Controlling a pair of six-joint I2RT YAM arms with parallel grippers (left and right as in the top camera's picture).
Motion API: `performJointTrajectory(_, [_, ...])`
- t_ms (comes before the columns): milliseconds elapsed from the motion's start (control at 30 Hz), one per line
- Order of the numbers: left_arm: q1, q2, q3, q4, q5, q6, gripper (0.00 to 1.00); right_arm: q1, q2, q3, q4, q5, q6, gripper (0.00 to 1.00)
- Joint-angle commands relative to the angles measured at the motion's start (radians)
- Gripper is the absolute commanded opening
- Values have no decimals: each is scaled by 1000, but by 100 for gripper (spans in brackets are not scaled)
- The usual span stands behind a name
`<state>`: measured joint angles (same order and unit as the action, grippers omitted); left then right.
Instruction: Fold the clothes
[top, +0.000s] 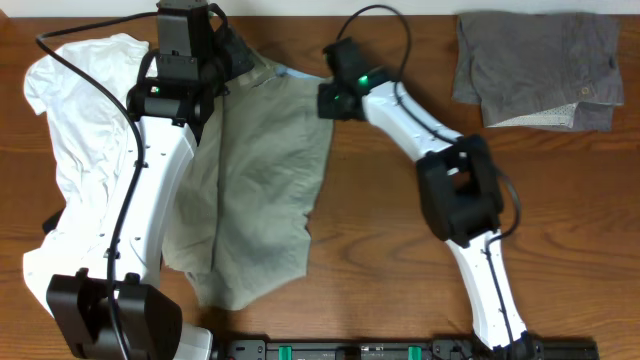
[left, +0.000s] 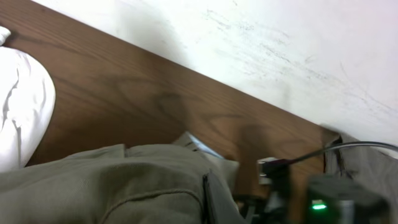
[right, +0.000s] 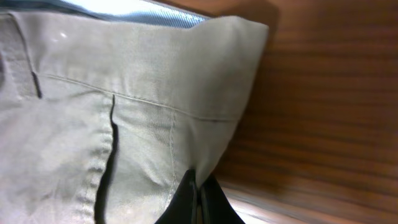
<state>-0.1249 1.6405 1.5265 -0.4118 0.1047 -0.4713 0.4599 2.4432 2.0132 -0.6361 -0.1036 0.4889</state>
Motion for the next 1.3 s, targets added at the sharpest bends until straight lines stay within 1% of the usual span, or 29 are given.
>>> performJointTrajectory(0, [4,-21,14,13,-7,6,6,-62,-156,3,-19,17,-93,1])
performJointTrajectory(233, [4,-142,14,31,-7,6,6,-116,-388,3,-126,18,-224,1])
performJointTrajectory(467, [-6,-353,14,32,-7,6,6,-167,-653,3,-295,30,-328,1])
performJointTrajectory(667, [-12,-526,14,26,2,5,6,-172,-879,3,-403,100,-366,1])
performJointTrajectory(800, [-12,-612,14,16,85,5,6,-172,-1043,3,-473,136,-371,1])
performJointTrajectory(933, [-12,-666,14,-3,143,2,6,-172,-1196,3,-532,177,-371,1])
performJointTrajectory(1067, [-12,-682,14,-26,169,1,6,-172,-1308,3,-546,215,-371,1])
performJointTrajectory(1167, [-12,-668,14,-48,169,2,6,-172,-1342,3,-543,242,-371,1])
performJointTrajectory(1267, [-12,-631,14,-67,168,2,6,-172,-1319,3,-542,243,-371,1])
